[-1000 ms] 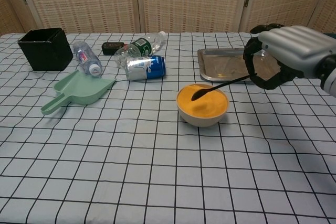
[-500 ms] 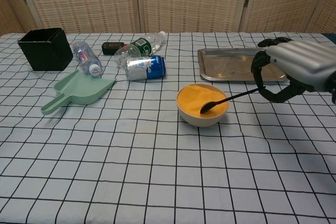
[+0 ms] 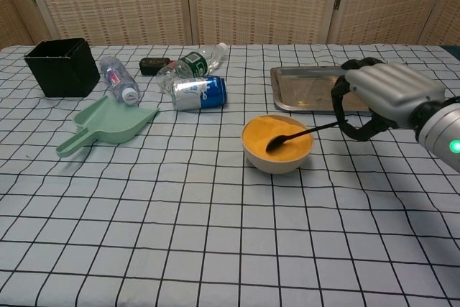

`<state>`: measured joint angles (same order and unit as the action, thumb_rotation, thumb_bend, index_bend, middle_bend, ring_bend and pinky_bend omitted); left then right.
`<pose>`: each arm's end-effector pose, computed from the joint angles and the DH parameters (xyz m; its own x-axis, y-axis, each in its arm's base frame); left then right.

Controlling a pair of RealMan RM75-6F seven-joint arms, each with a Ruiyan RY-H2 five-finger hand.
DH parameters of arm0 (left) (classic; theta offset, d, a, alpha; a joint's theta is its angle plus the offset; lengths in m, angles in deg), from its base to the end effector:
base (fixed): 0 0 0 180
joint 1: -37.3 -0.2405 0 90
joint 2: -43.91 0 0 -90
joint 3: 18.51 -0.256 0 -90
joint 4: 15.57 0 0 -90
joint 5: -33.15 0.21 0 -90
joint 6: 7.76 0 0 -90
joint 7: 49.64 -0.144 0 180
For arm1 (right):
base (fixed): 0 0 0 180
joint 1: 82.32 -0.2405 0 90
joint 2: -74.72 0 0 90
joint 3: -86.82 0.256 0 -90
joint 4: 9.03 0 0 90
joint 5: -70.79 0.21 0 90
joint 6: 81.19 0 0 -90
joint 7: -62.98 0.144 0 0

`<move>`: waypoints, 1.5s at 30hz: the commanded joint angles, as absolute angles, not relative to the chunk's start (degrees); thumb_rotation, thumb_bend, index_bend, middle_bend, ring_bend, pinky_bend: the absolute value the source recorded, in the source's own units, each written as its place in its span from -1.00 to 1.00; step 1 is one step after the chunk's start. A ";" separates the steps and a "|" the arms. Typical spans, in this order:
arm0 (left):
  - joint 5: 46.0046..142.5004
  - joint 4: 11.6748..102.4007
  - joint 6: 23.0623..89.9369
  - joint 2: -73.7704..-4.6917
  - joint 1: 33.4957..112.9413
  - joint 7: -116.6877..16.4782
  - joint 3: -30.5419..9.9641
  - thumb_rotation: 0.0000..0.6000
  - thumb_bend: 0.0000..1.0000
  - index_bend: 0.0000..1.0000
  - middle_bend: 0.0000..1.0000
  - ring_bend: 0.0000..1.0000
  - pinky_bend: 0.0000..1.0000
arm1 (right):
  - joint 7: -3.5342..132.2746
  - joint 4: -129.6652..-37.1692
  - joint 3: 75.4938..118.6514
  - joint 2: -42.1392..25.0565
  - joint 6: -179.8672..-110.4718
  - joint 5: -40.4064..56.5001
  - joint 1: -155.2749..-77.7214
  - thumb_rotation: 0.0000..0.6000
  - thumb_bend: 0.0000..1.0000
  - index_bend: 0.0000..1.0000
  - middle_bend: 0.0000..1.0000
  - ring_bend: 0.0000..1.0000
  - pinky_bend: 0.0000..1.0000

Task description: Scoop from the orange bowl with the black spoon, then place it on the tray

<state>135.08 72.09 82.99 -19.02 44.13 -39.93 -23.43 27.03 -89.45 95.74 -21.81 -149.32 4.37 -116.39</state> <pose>-0.2926 0.1583 0.1510 0.3457 0.0666 0.9360 0.9007 -0.3033 -0.3111 -0.1790 -0.3141 -0.0272 0.5963 -0.0807 0.7987 -0.7864 -0.2583 0.5611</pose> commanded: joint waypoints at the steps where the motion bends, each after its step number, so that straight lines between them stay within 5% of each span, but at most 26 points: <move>1: 135.09 72.04 83.09 -18.96 44.10 -39.80 -23.44 1.00 -0.11 -1.00 -0.97 -0.96 -0.37 | 26.77 -87.37 96.85 -23.63 -149.65 5.00 -116.89 1.00 0.87 1.00 -0.37 -0.98 -1.00; 9: 135.05 71.99 83.10 -18.95 44.06 -39.74 -23.45 1.00 -0.11 -1.00 -0.97 -0.96 -0.37 | 29.99 -83.97 98.39 -26.00 -151.04 3.63 -117.19 1.00 0.87 1.00 -0.37 -0.98 -1.00; 28: 135.53 72.40 83.01 -19.30 44.06 -41.02 -23.56 1.00 -0.11 -1.00 -0.97 -0.96 -0.37 | 32.96 -96.05 94.61 -16.42 -150.58 2.39 -112.46 1.00 0.87 1.00 -0.37 -0.98 -1.00; 45: 135.08 72.39 81.99 -19.56 44.40 -41.30 -23.56 1.00 -0.11 -1.00 -0.97 -0.96 -0.37 | 32.34 -93.80 94.15 -17.10 -148.20 3.10 -112.80 1.00 0.87 1.00 -0.37 -0.98 -1.00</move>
